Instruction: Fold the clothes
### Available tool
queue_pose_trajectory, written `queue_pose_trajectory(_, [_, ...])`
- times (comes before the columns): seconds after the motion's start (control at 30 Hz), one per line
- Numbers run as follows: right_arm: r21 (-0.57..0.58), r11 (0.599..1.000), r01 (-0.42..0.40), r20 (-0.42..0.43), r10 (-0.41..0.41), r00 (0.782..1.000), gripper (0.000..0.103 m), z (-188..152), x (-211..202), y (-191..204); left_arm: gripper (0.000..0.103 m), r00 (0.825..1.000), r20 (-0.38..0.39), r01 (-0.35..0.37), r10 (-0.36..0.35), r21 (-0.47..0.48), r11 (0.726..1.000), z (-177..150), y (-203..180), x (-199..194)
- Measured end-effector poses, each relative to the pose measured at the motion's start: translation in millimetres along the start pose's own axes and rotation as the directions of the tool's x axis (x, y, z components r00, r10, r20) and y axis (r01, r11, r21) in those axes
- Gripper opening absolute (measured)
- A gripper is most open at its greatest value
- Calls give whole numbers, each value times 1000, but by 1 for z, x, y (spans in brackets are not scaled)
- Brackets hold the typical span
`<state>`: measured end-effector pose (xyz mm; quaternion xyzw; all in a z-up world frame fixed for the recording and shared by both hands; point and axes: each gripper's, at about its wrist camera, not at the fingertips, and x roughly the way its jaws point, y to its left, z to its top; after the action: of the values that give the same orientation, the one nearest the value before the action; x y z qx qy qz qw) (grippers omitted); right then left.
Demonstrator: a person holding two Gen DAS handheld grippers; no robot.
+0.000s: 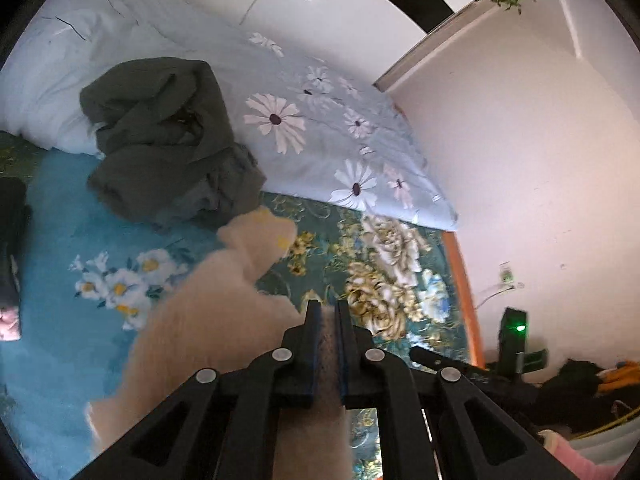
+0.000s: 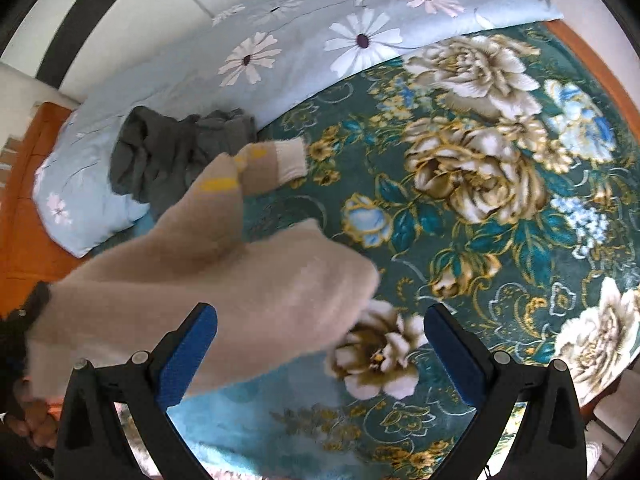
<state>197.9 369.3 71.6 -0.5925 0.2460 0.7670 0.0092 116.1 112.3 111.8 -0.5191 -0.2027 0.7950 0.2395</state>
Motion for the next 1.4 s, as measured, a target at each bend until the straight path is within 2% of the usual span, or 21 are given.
queue_pose_trajectory(0.1, [-81,996,-39,-28,37,999,103,-4,-3,-8,7,999,21,-37,38,-45,998,-14,-20,8])
queue_pose_trajectory(0.2, [-119,992,-51,-64,44,997,103,-5,-4,-27,7,999,32,-33,36,-86,996,-25,-51,23])
queue_pose_trajectory(0.27, [-118,992,-49,-71,40,997,103,-4,-8,-46,7,999,-16,-40,39,-59,997,-31,-78,46])
queue_pose_trajectory(0.4, [-44,999,-24,-68,21,997,103,4,-21,-93,7,993,-112,-48,46,-12,999,-44,-126,91])
queue_pose_trajectory(0.53, [-58,998,15,-36,-17,999,103,11,-39,-120,8,978,-206,-52,39,-60,997,-73,-125,117])
queue_pose_trajectory(0.6, [-51,999,19,-29,-20,999,103,14,-43,-131,9,974,-226,-21,-3,-102,995,-85,-119,121])
queue_pose_trajectory(0.67, [-49,999,17,-26,-18,999,103,17,-44,-139,19,974,-219,32,-66,-153,988,-89,-118,113])
queue_pose_trajectory(0.7, [-52,999,14,-27,-15,1000,103,18,-43,-140,22,976,-209,30,-61,-148,989,-88,-118,107])
queue_pose_trajectory(0.77, [-68,998,3,-26,-5,1000,103,21,-39,-133,32,985,-170,-5,-15,-119,993,-80,-114,87])
queue_pose_trajectory(0.83, [-108,992,-61,-3,61,998,103,30,-40,-114,34,996,-90,-28,17,-122,992,-68,-102,56])
queue_pose_trajectory(0.87, [-129,988,-84,12,86,996,103,34,-42,-105,40,999,-38,-39,34,-141,989,-64,-91,36])
queue_pose_trajectory(0.93, [-228,965,-129,79,150,985,103,40,-56,-69,52,996,46,-70,78,-165,984,-59,-68,2])
queue_pose_trajectory(0.97, [-280,950,-141,120,180,976,103,43,-66,-53,53,990,88,-94,111,-177,980,-56,-58,-16])
queue_pose_trajectory(1.03, [-412,901,-134,233,246,941,103,46,-96,-13,54,972,163,-140,172,-188,972,-51,-39,-48])
queue_pose_trajectory(1.13, [-504,860,-83,360,296,884,103,44,-129,32,55,929,261,-211,261,-205,956,-53,-15,-92])
queue_pose_trajectory(1.17, [-505,859,-86,383,313,869,103,44,-134,41,56,914,286,-231,287,-213,949,-55,-8,-104])
queue_pose_trajectory(1.23, [-455,878,-147,387,343,856,103,50,-130,50,56,887,321,-266,333,-234,935,-59,7,-123])
queue_pose_trajectory(1.33, [-393,897,-204,248,317,916,103,61,-93,64,56,862,315,-314,398,-285,906,-65,34,-140])
queue_pose_trajectory(1.4, [-406,898,-167,217,273,937,103,53,-69,73,56,856,295,-334,425,-312,890,-68,50,-146])
